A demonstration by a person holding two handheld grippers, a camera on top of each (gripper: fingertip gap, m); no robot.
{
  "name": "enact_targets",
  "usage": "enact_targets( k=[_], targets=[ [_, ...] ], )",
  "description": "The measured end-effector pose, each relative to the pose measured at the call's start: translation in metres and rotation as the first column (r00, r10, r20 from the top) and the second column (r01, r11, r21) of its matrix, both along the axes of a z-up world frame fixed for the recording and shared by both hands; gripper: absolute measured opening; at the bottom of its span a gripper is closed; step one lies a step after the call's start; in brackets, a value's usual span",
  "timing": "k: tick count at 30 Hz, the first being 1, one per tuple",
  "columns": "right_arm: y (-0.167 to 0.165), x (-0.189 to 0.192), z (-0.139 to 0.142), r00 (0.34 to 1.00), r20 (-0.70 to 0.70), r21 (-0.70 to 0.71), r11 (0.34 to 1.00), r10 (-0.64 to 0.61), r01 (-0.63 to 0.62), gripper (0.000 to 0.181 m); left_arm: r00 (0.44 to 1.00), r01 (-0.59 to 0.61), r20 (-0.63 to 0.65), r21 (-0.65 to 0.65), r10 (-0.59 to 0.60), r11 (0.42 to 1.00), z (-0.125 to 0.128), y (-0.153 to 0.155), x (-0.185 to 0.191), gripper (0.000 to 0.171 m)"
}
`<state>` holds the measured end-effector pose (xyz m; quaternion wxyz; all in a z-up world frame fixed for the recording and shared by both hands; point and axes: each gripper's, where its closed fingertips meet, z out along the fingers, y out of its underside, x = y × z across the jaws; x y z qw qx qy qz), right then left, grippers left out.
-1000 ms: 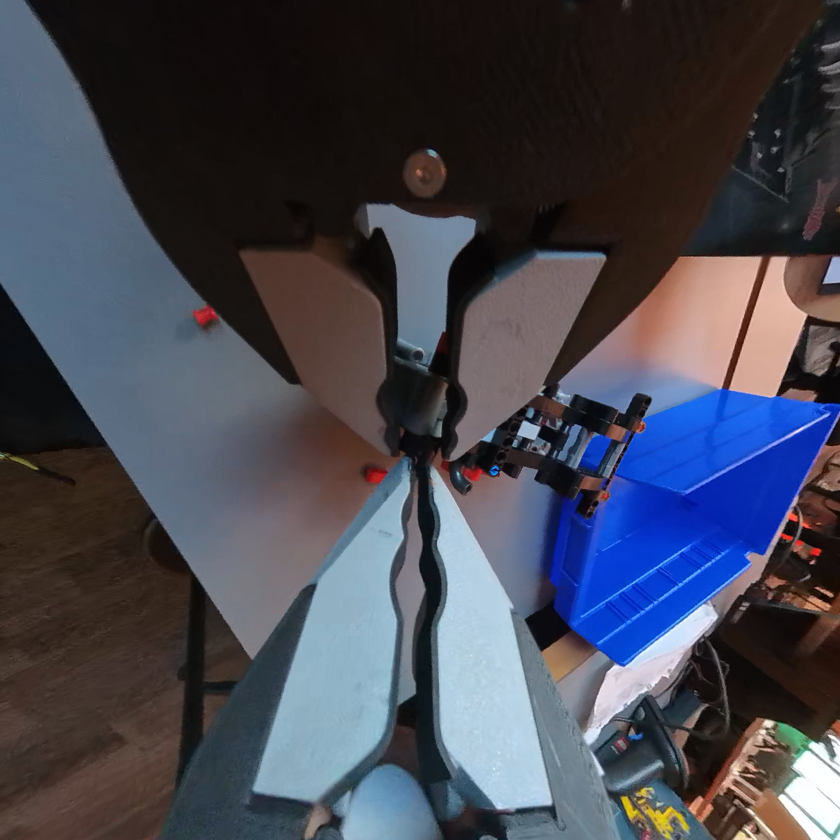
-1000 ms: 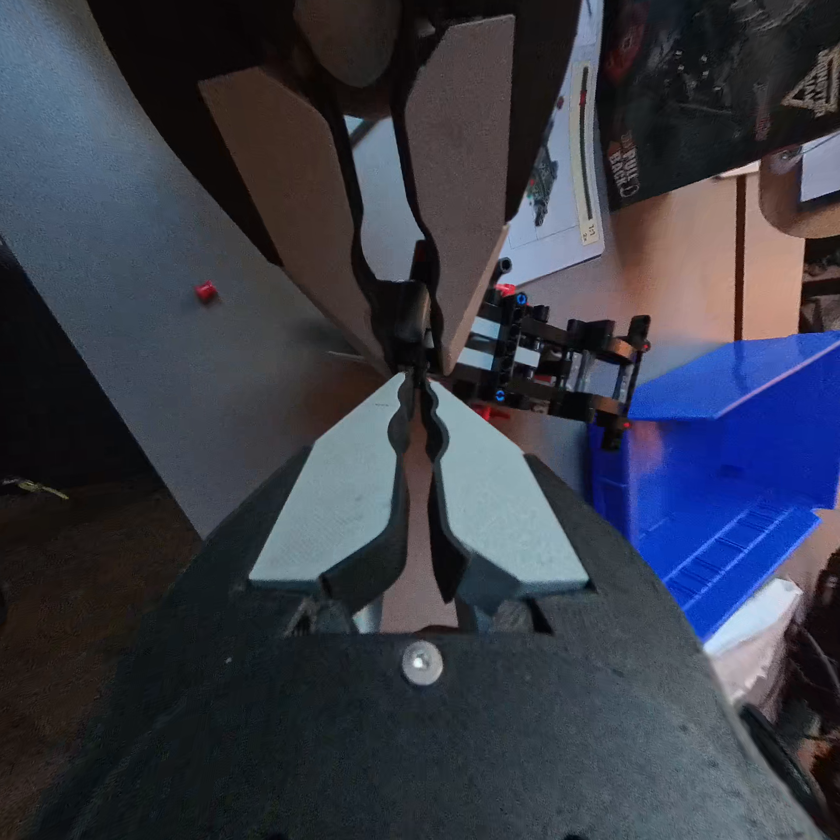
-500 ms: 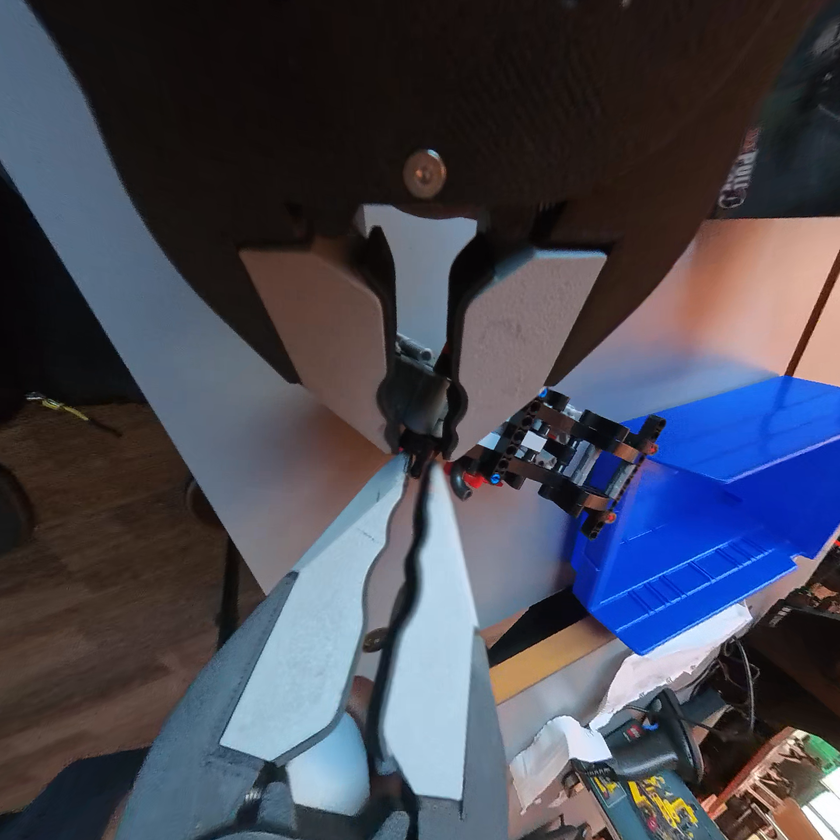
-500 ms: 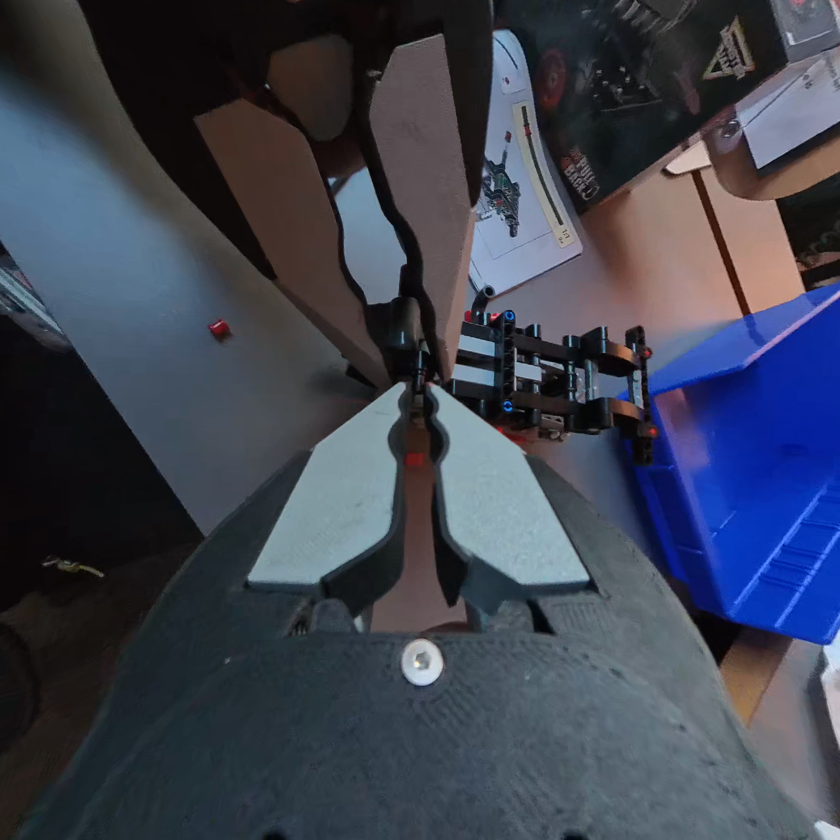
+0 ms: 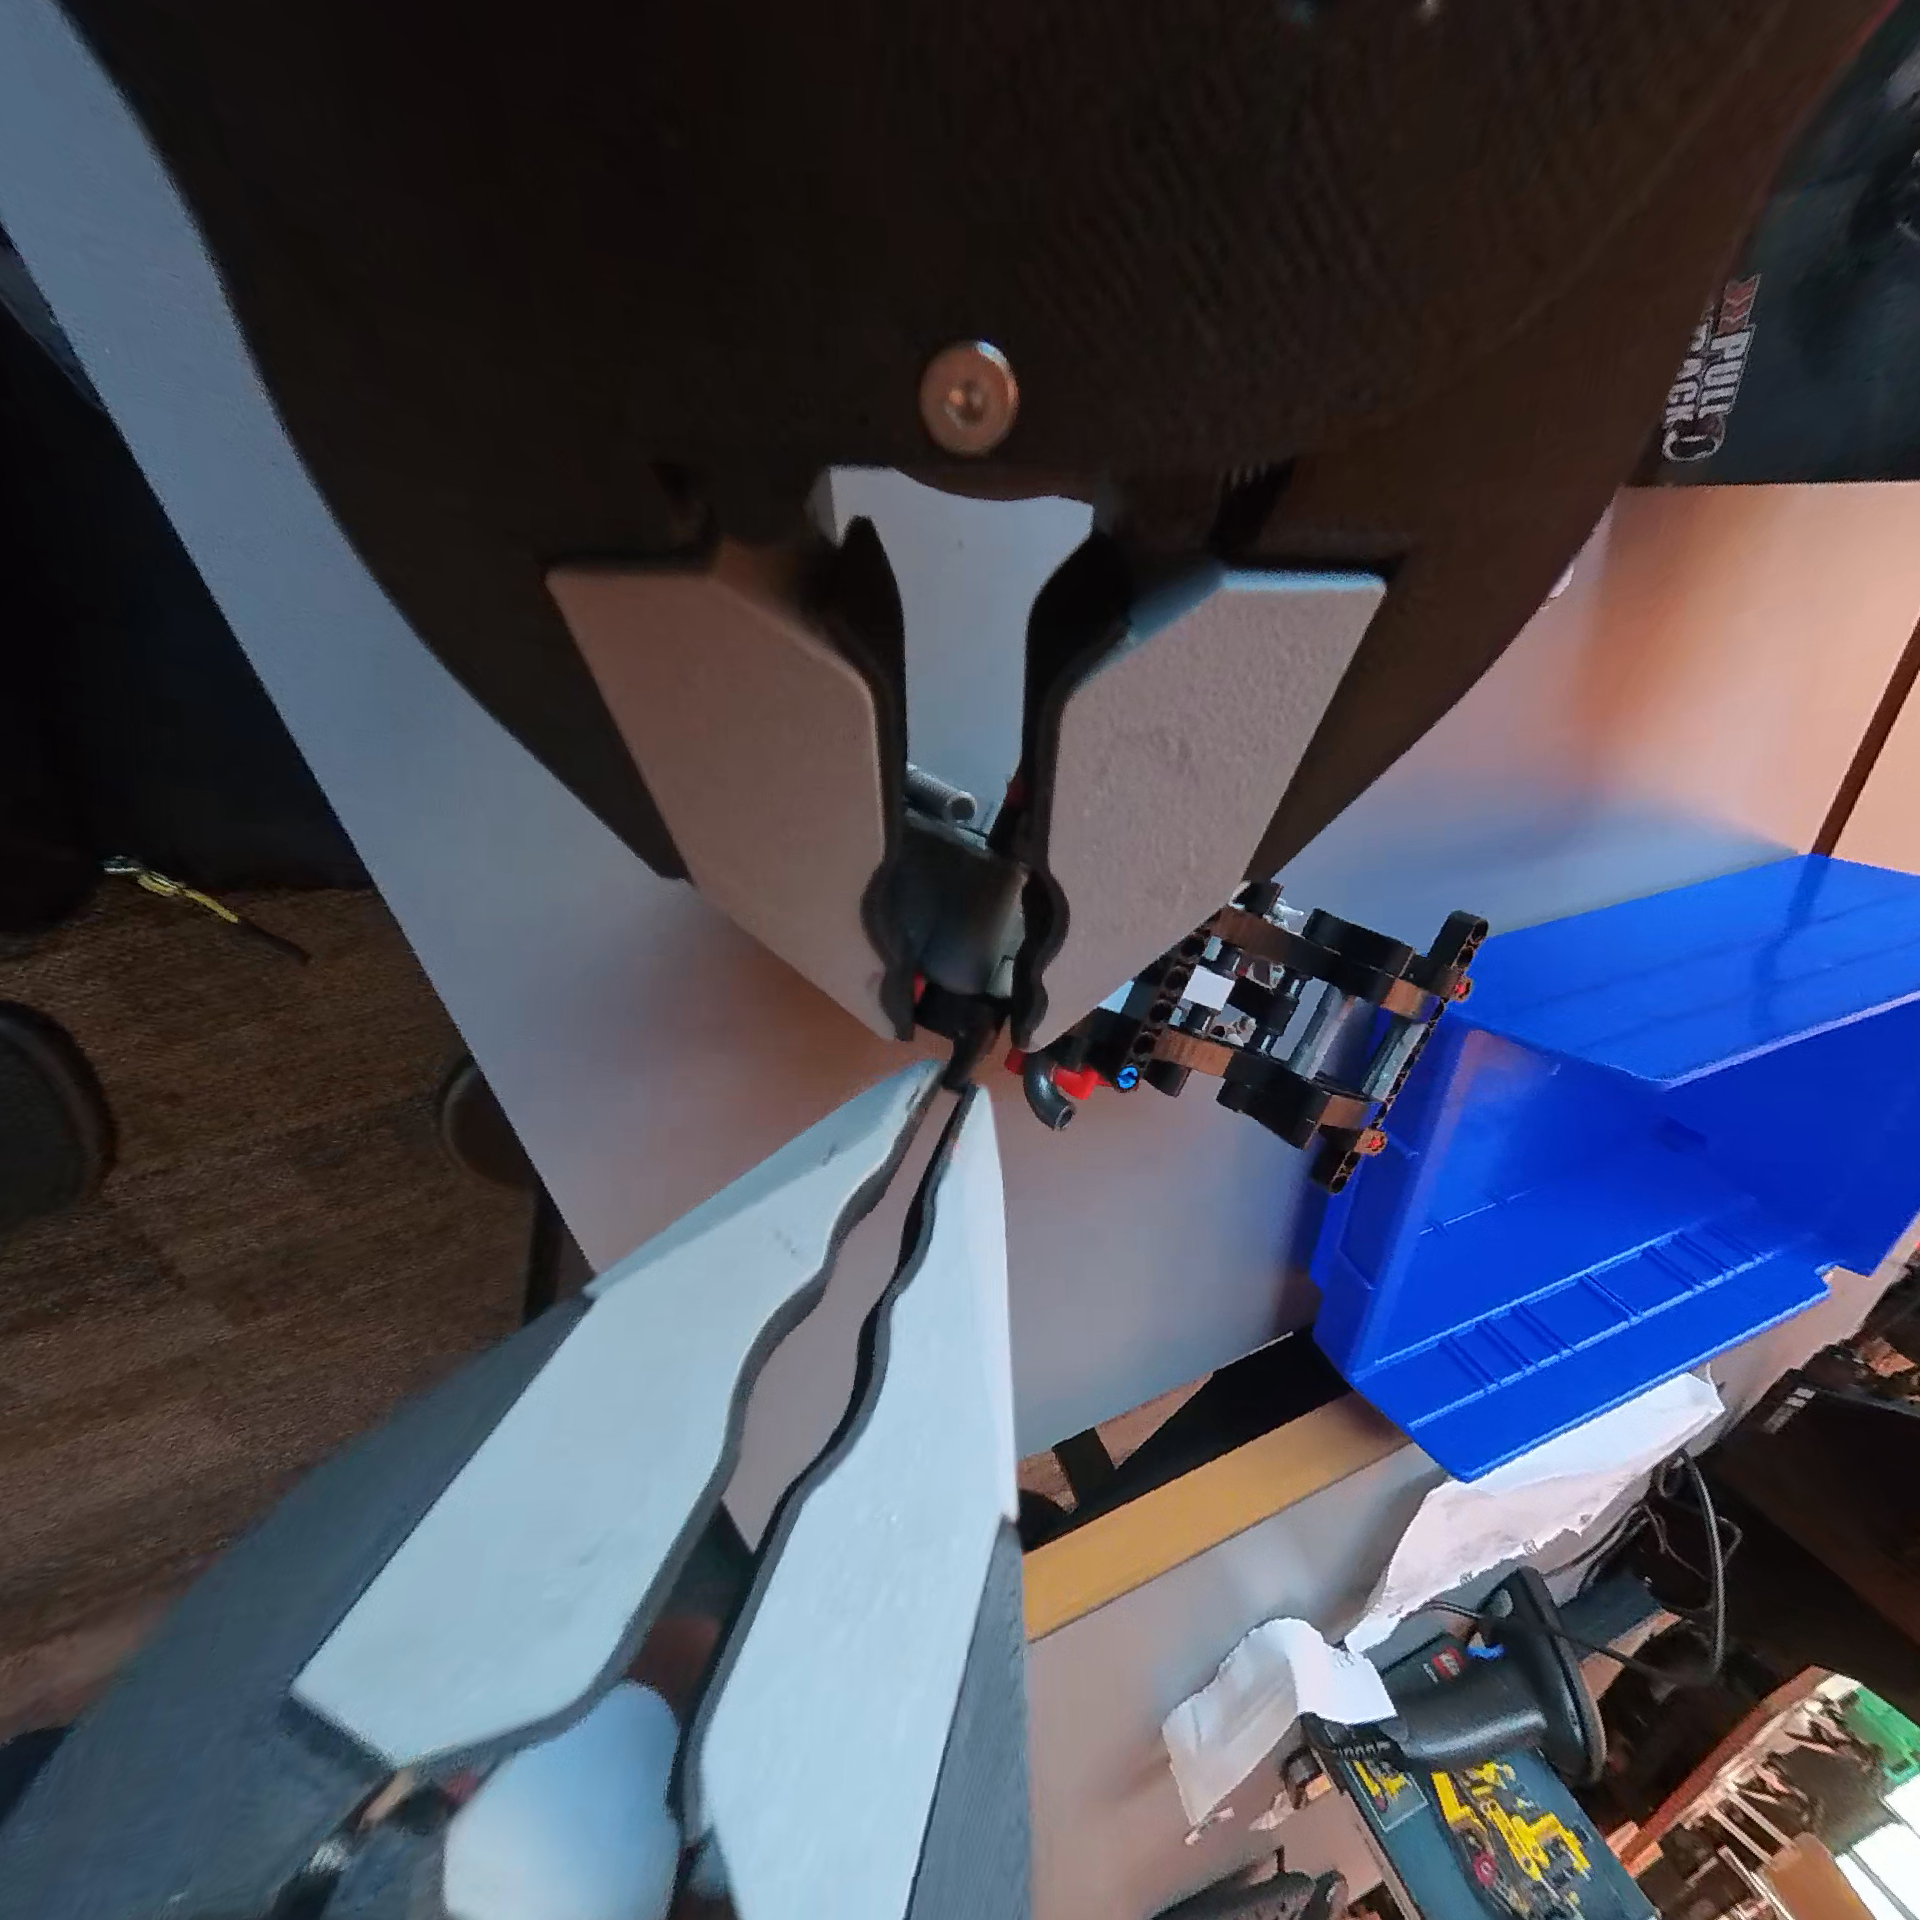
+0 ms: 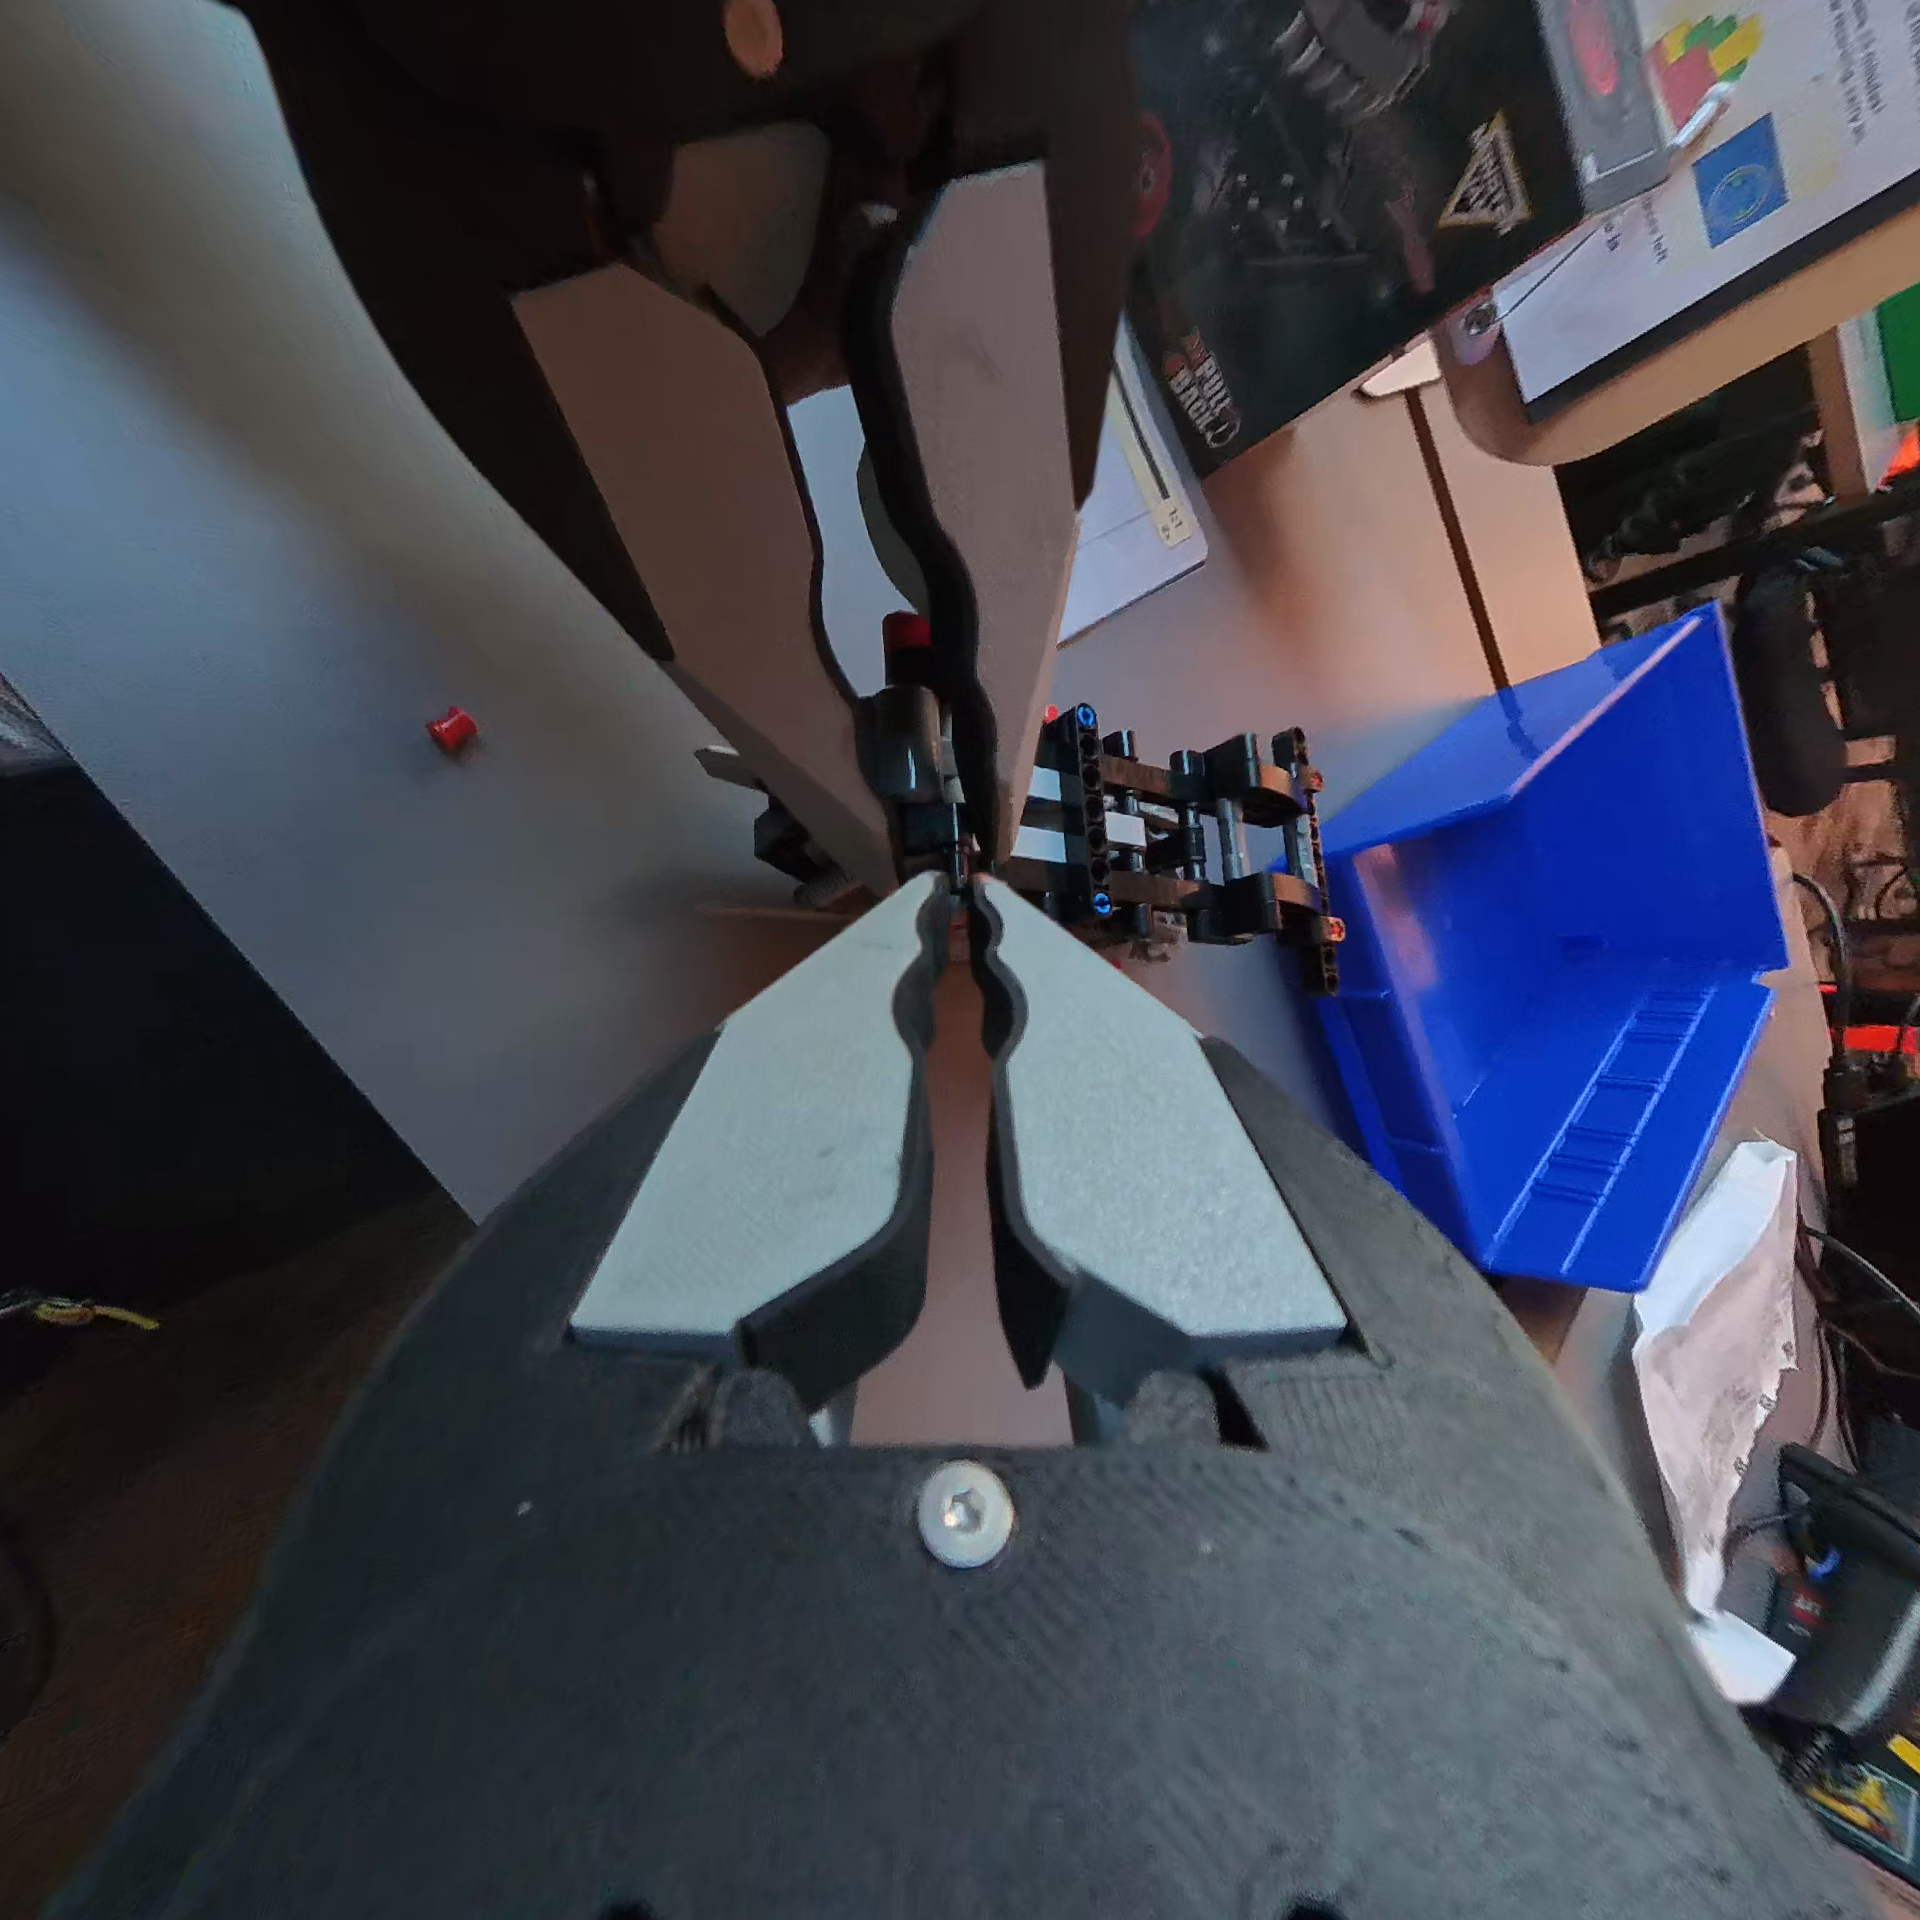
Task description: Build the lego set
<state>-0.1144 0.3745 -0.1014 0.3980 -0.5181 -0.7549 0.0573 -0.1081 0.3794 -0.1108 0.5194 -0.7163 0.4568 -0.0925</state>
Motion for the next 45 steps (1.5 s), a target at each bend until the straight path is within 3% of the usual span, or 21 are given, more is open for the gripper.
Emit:
enact_targets(
  k=[19,28,32,33,34,36,37,39,41,45],
  targets=[
    [-0.002,-0.002,0.001,0.999,0.041,0.058,0.998,0.025,-0.027,0.0,1.0,0.003,0.002,-0.011,-0.003,1.0,-0.001,0.0,0.0,0.015],
    [0.003,-0.006,-0.007,0.986,0.166,0.139,0.989,0.018,-0.042,0.0,1.0,-0.006,-0.022,-0.014,0.006,1.0,-0.005,0.003,-0.002,0.015],
    [0.012,-0.007,-0.001,0.981,0.193,0.211,0.975,0.033,-0.074,0.0,0.998,-0.054,-0.01,0.017,0.054,0.998,-0.002,0.008,-0.007,0.014],
    [0.03,0.003,0.0,0.977,0.209,0.262,0.965,-0.032,-0.024,0.001,0.996,-0.085,-0.017,0.026,0.086,0.996,0.001,0.012,-0.014,0.014],
    [0.048,0.017,-0.003,0.975,0.203,0.246,0.968,-0.094,0.043,0.001,0.99,-0.136,-0.035,0.039,0.138,0.99,0.002,0.018,-0.029,0.014],
    [0.052,0.028,-0.003,0.993,0.027,-0.003,0.994,-0.113,0.113,0.0,0.984,-0.17,0.058,-0.014,0.171,0.985,0.004,0.025,-0.047,0.014],
    [0.052,0.028,0.004,0.991,-0.05,-0.036,0.992,-0.121,0.119,0.0,0.985,-0.126,0.112,-0.033,0.129,0.991,0.005,0.023,-0.04,0.014],
    [0.051,0.023,0.013,0.983,-0.138,-0.047,0.992,-0.122,0.117,0.0,0.994,-0.087,0.067,-0.001,0.086,0.996,0.002,0.02,-0.025,0.015],
    [0.046,0.02,0.013,0.974,-0.195,-0.091,0.991,-0.115,0.099,0.0,0.997,-0.081,0.015,0.034,0.081,0.996,0.0,0.02,-0.019,0.015],
    [0.04,0.02,0.012,0.956,-0.27,-0.144,0.987,-0.112,0.075,0.0,0.997,-0.06,0.046,0.0,0.06,0.998,0.0,0.019,-0.023,0.016]
  ],
)
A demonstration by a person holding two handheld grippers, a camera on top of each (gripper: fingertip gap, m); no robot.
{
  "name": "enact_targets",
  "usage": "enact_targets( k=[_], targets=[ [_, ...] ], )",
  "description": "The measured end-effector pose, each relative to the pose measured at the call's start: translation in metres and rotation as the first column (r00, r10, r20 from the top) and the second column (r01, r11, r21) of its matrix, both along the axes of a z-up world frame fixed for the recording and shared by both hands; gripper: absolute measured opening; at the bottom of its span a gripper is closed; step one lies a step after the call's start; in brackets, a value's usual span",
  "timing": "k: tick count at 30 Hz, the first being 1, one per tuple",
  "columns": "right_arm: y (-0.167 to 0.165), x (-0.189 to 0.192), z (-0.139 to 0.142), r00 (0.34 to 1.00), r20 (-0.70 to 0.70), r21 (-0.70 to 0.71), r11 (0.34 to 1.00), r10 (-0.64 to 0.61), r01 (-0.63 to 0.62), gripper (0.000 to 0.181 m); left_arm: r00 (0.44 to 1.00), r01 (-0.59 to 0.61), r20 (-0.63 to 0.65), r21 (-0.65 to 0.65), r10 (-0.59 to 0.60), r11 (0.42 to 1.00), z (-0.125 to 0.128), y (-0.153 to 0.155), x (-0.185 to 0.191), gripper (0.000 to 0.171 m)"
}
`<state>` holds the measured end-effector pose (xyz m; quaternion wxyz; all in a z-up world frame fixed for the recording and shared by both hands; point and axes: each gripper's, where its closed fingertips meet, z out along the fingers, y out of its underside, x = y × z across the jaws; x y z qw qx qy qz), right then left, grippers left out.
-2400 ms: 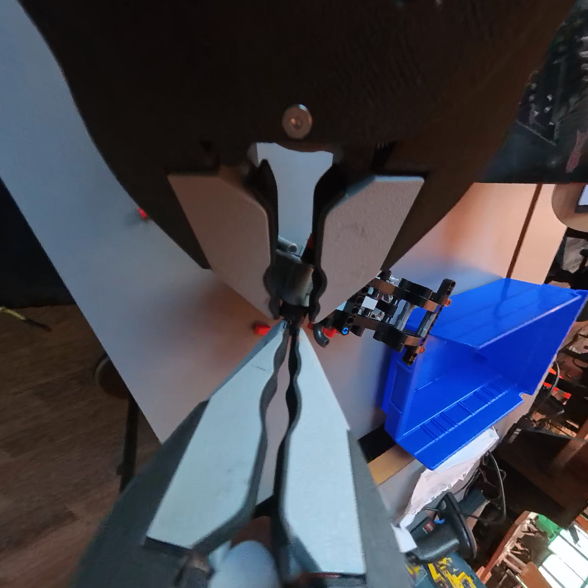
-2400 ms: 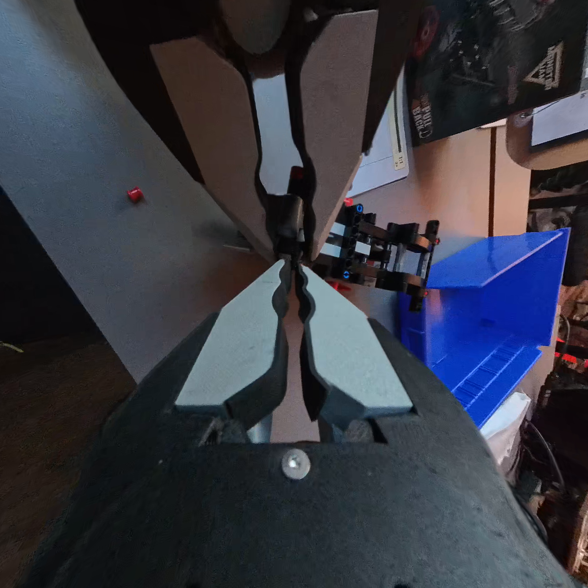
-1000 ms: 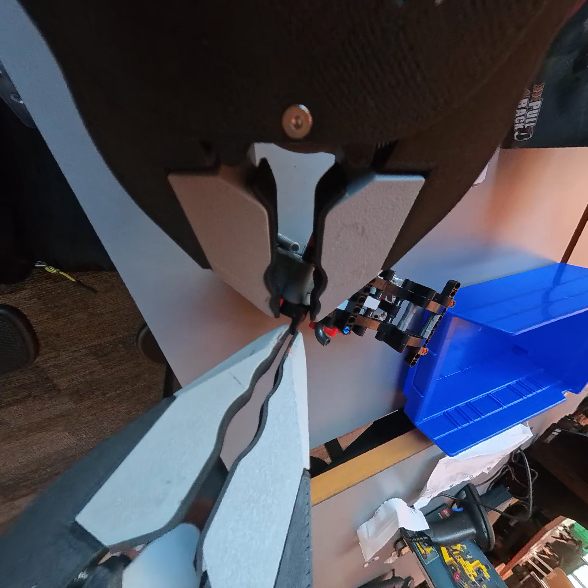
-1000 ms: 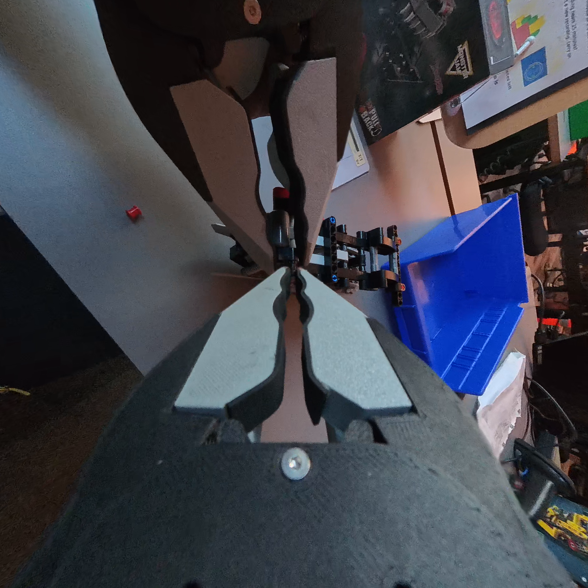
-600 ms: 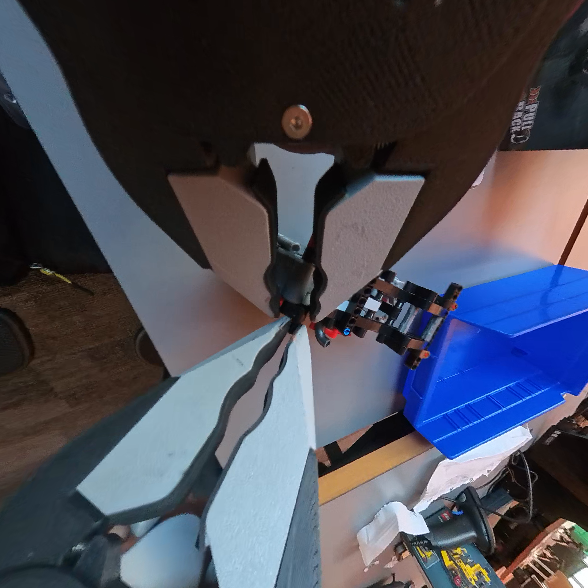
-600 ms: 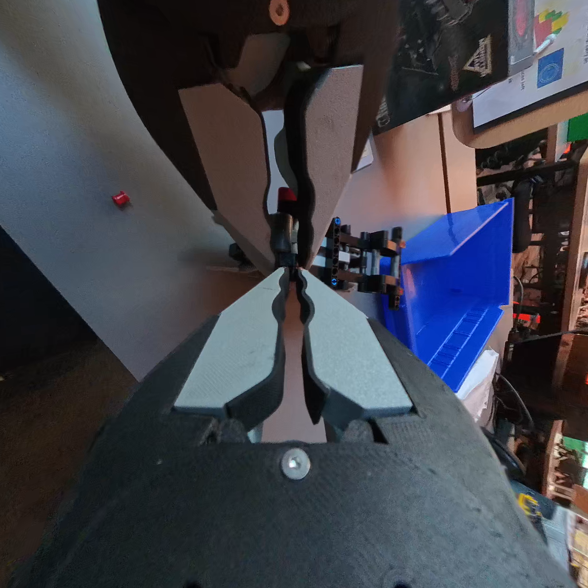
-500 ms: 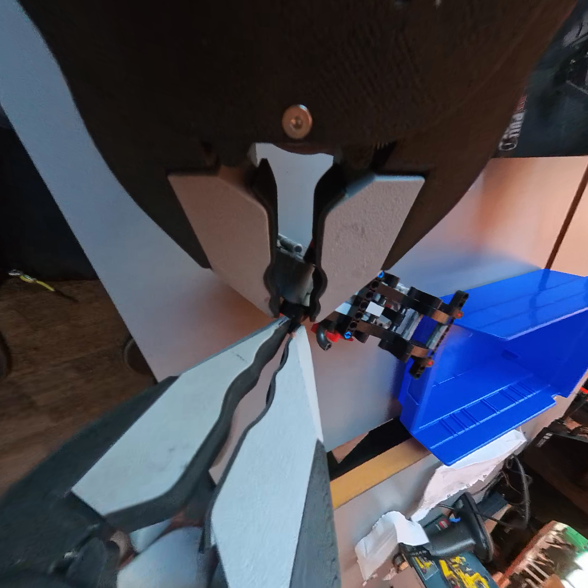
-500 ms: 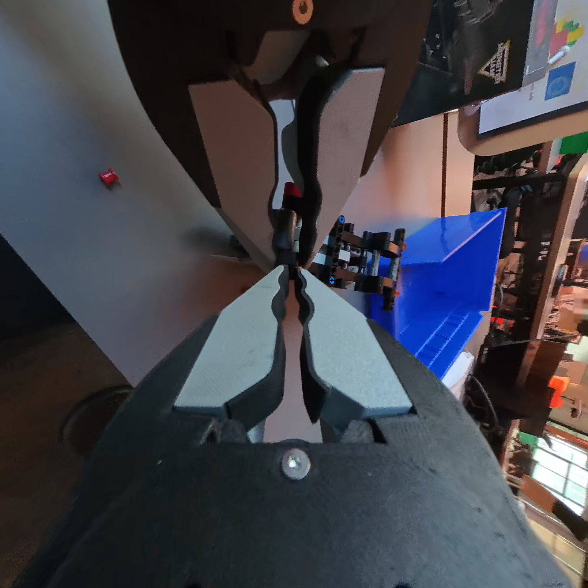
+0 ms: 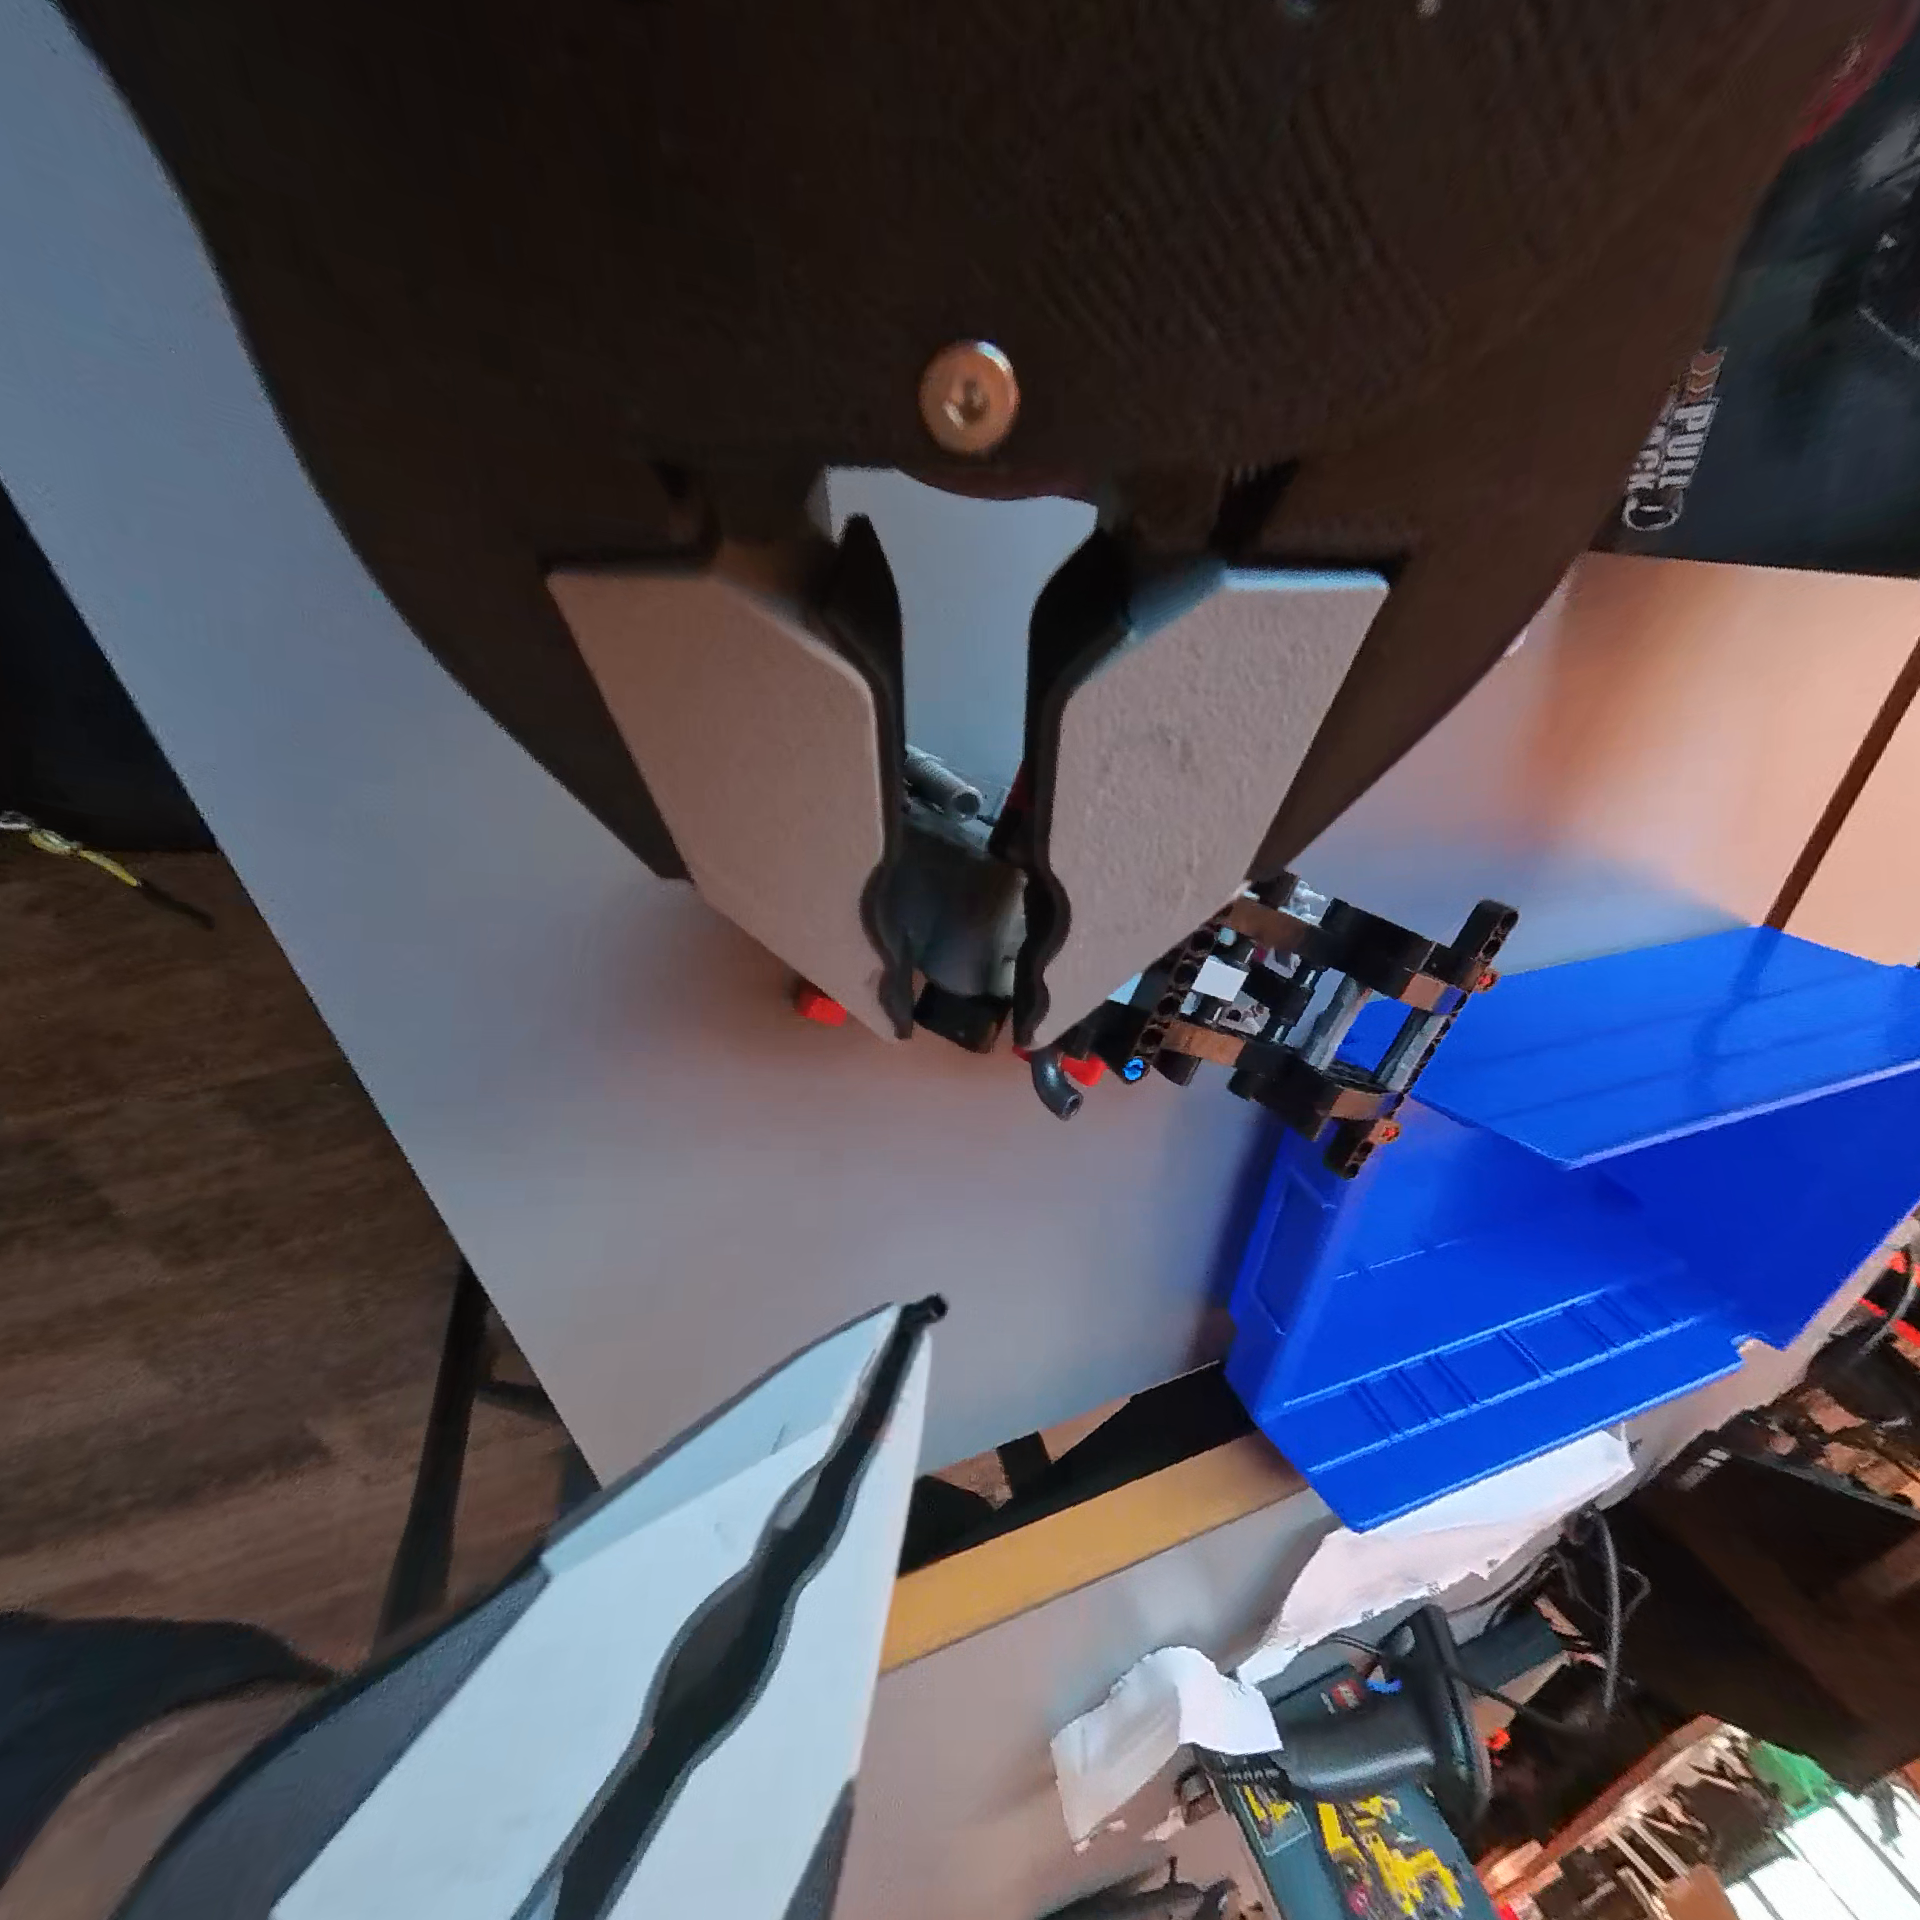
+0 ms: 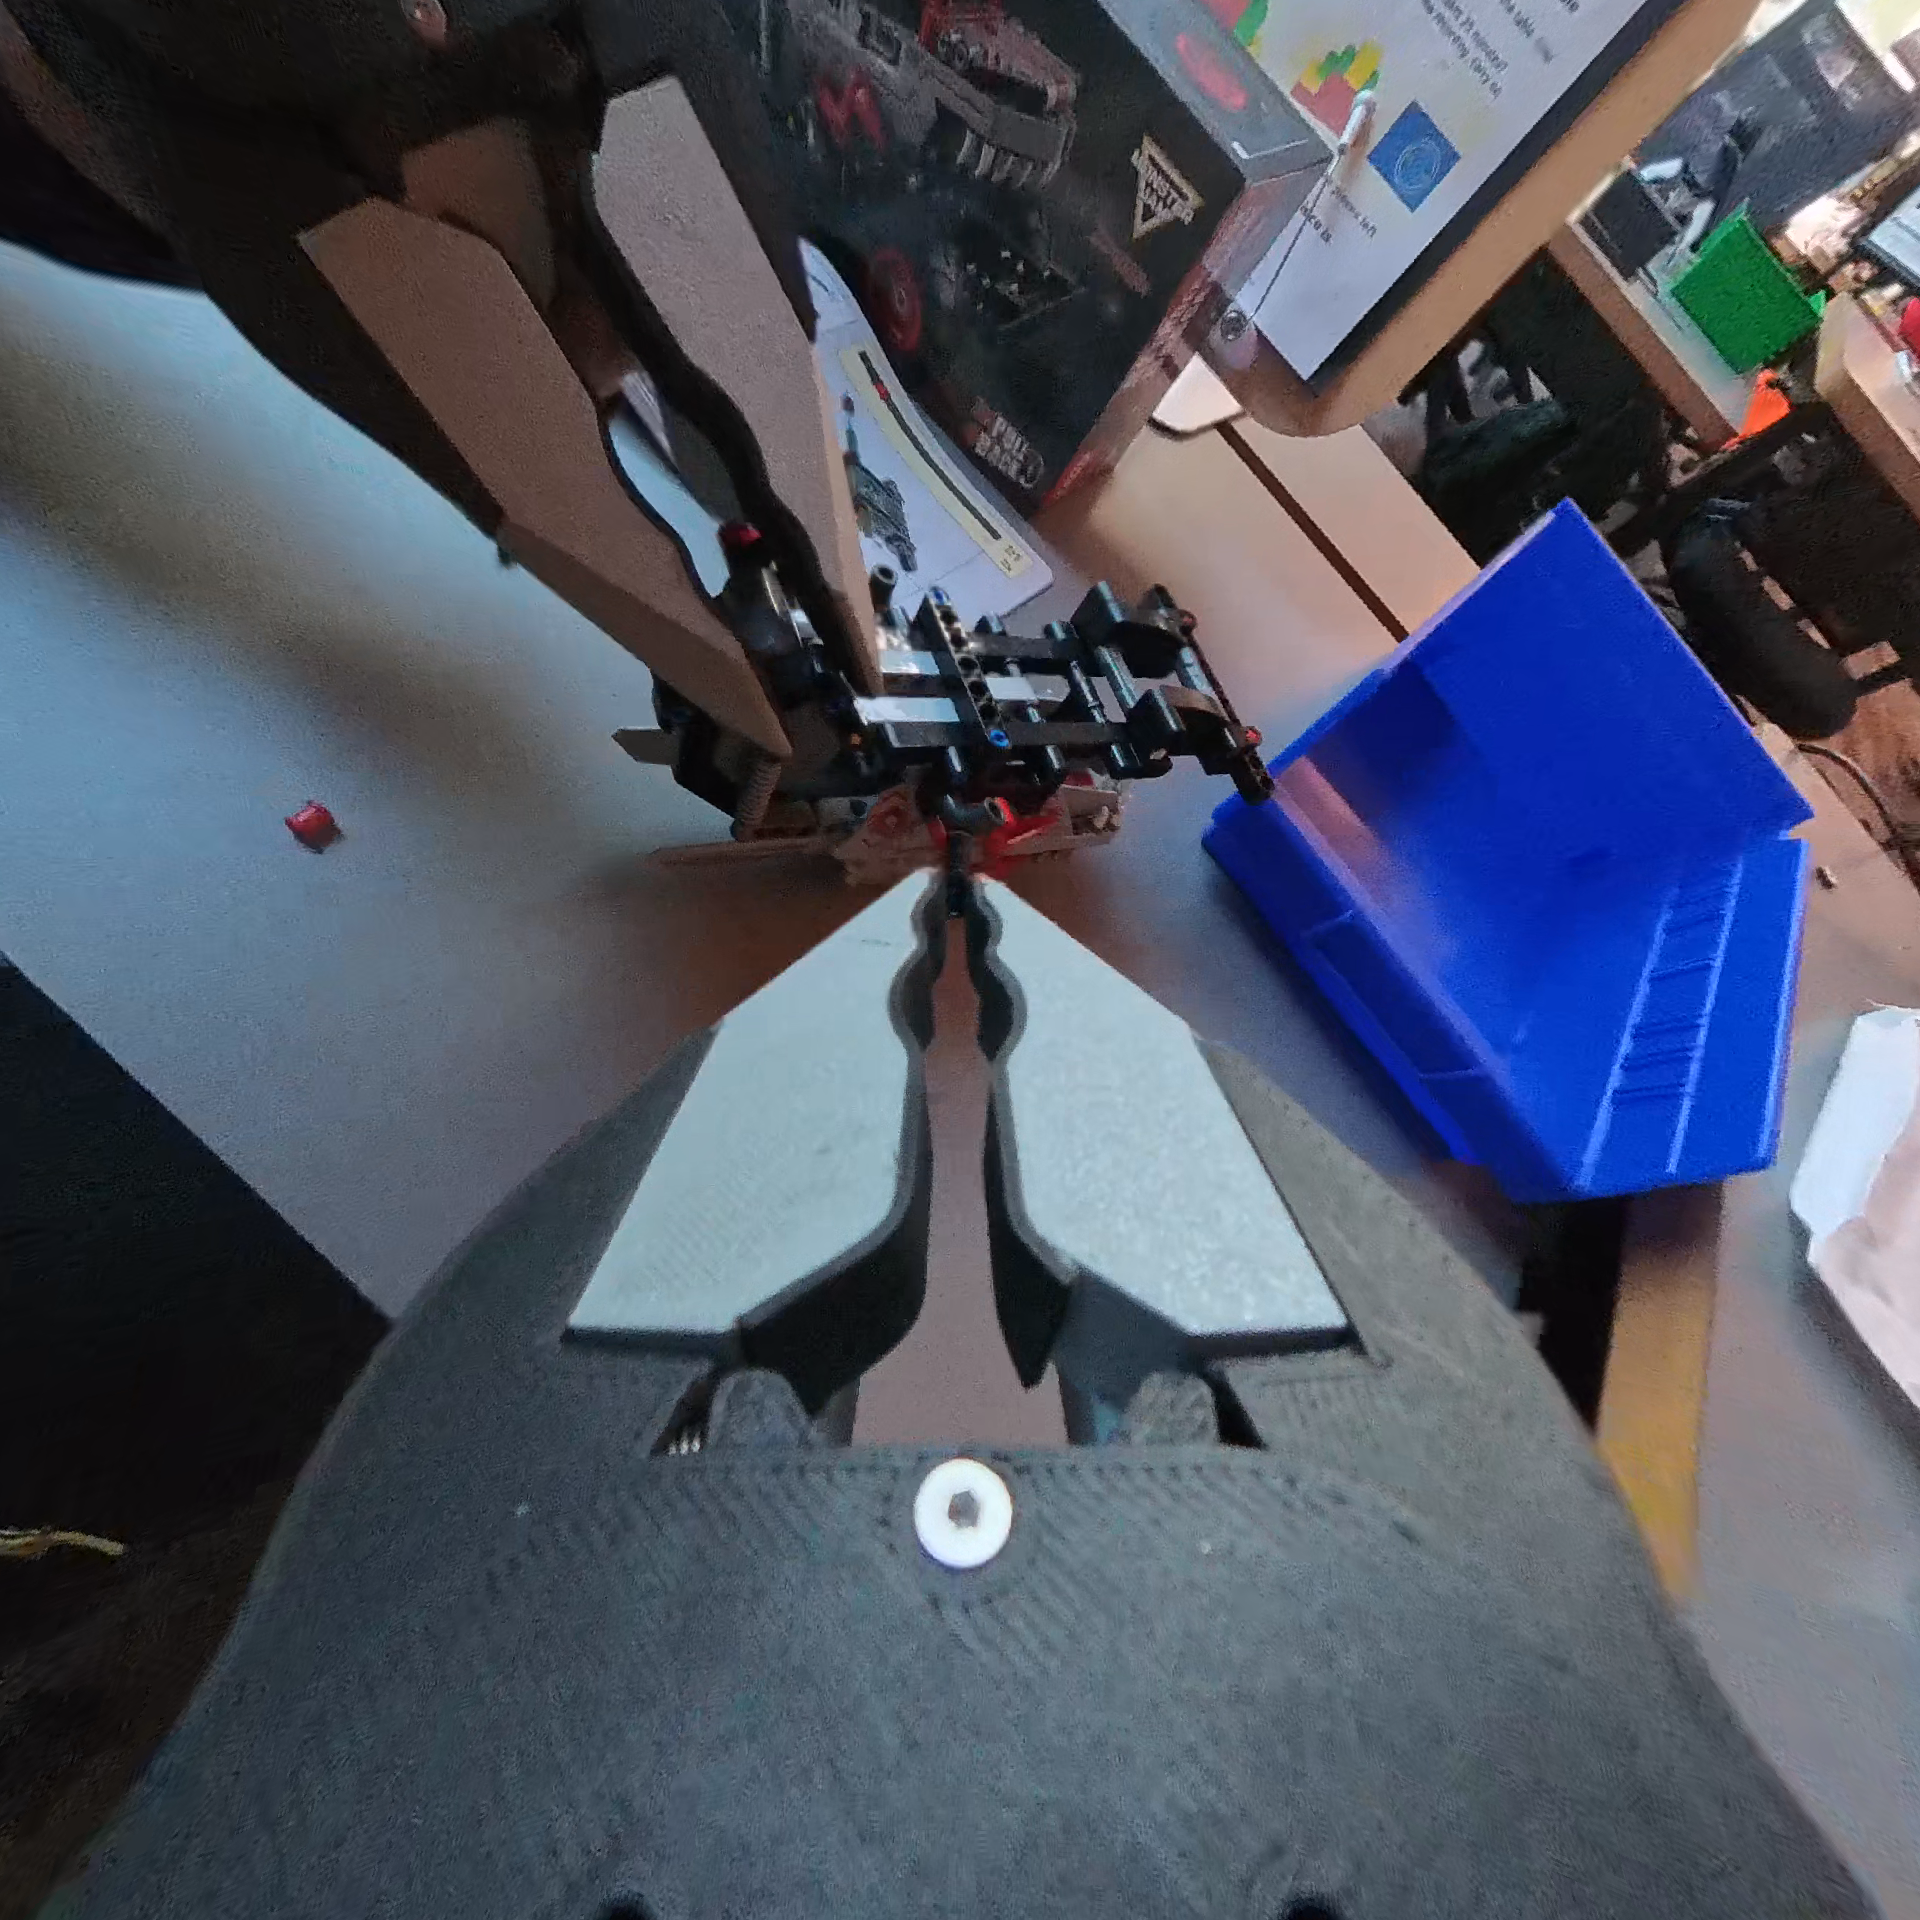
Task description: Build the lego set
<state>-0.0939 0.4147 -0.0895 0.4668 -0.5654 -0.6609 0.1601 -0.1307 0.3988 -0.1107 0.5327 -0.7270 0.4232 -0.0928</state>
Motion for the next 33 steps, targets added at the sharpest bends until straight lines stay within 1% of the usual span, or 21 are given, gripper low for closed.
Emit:
enact_targets(
  k=[1,3,5,7,8,9,11,13,15,18,21,22,23,25,27,29,30,33],
  targets=[
    [-0.002,-0.001,0.002,0.999,-0.041,-0.037,0.999,0.007,-0.008,0.0,1.0,0.002,-0.013,0.005,-0.002,1.0,0.0,0.0,0.0,0.016],
    [-0.005,-0.003,0.006,0.99,-0.138,-0.128,0.992,0.004,-0.021,0.0,1.0,0.007,-0.026,0.013,-0.007,1.0,0.001,-0.001,0.002,0.024],
    [-0.012,-0.005,0.004,0.977,-0.211,-0.227,0.972,0.015,-0.064,0.0,1.0,0.021,-0.024,0.01,-0.02,1.0,0.001,-0.004,0.005,0.027],
    [-0.018,-0.007,0.0,0.971,-0.236,-0.272,0.958,0.026,-0.092,0.0,0.999,0.03,-0.035,0.019,-0.029,0.999,0.0,-0.006,0.006,0.017],
    [-0.024,-0.009,0.0,0.968,-0.244,-0.28,0.953,0.049,-0.119,0.0,0.999,0.03,-0.038,0.018,-0.029,0.999,-0.002,-0.006,0.006,0.017],
    [-0.031,-0.011,-0.002,0.97,-0.234,-0.297,0.945,0.071,-0.141,0.0,0.999,0.024,-0.034,0.008,-0.023,1.0,-0.003,-0.006,0.006,0.018],
    [-0.035,-0.012,-0.011,0.981,-0.176,-0.342,0.93,0.076,-0.133,0.0,0.999,0.017,-0.029,-0.003,-0.018,1.0,-0.004,-0.008,0.006,0.029],
    [-0.033,-0.011,-0.019,0.989,-0.136,-0.376,0.921,0.057,-0.105,0.0,0.999,0.019,-0.034,0.018,-0.019,1.0,0.001,-0.013,0.004,0.028],
    [-0.034,-0.011,-0.025,0.992,-0.116,-0.437,0.894,0.05,-0.096,0.0,0.998,0.014,-0.062,0.037,-0.012,0.999,0.006,-0.016,-0.001,0.03],
    [-0.034,-0.013,-0.029,0.992,-0.126,-0.53,0.843,0.03,-0.093,0.0,0.993,0.008,-0.119,0.031,-0.004,0.999,0.004,-0.02,-0.011,0.031],
    [-0.038,-0.013,-0.034,0.99,-0.141,-0.588,0.802,0.027,-0.106,0.0,0.994,0.012,-0.105,0.027,-0.009,1.0,0.01,-0.029,-0.012,0.032],
    [-0.044,-0.013,-0.033,0.985,-0.168,-0.609,0.78,0.048,-0.142,0.0,0.996,0.026,-0.09,0.032,-0.023,0.999,0.014,-0.035,-0.007,0.03],
    [-0.054,-0.013,-0.027,0.975,-0.21,-0.64,0.743,0.074,-0.194,0.0,0.995,0.04,-0.088,0.042,-0.037,0.998,0.018,-0.041,-0.001,0.029],
    [-0.072,-0.014,-0.013,0.948,-0.299,-0.697,0.653,0.109,-0.295,0.0,0.99,0.066,-0.13,0.091,-0.054,0.994,0.022,-0.05,0.01,0.025],
    [-0.08,-0.014,-0.003,0.928,-0.358,-0.728,0.591,0.106,-0.348,0.0,0.984,0.096,-0.162,0.121,-0.075,0.988,0.021,-0.056,0.022,0.021],
    [-0.083,-0.012,0.003,0.91,-0.407,-0.752,0.536,0.082,-0.384,0.0,0.986,0.102,-0.148,0.145,-0.081,0.984,0.021,-0.058,0.029,0.021],
    [-0.083,-0.011,0.007,0.897,-0.439,-0.766,0.498,0.057,-0.406,0.0,0.988,0.1,-0.129,0.159,-0.08,0.982,0.021,-0.059,0.032,0.019],
    [-0.086,-0.008,0.017,0.852,-0.523,-0.798,0.358,-0.015,-0.484,0.0,0.995,0.078,-0.077,0.204,-0.064,0.976,0.024,-0.064,0.036,0.016]
  ],
)
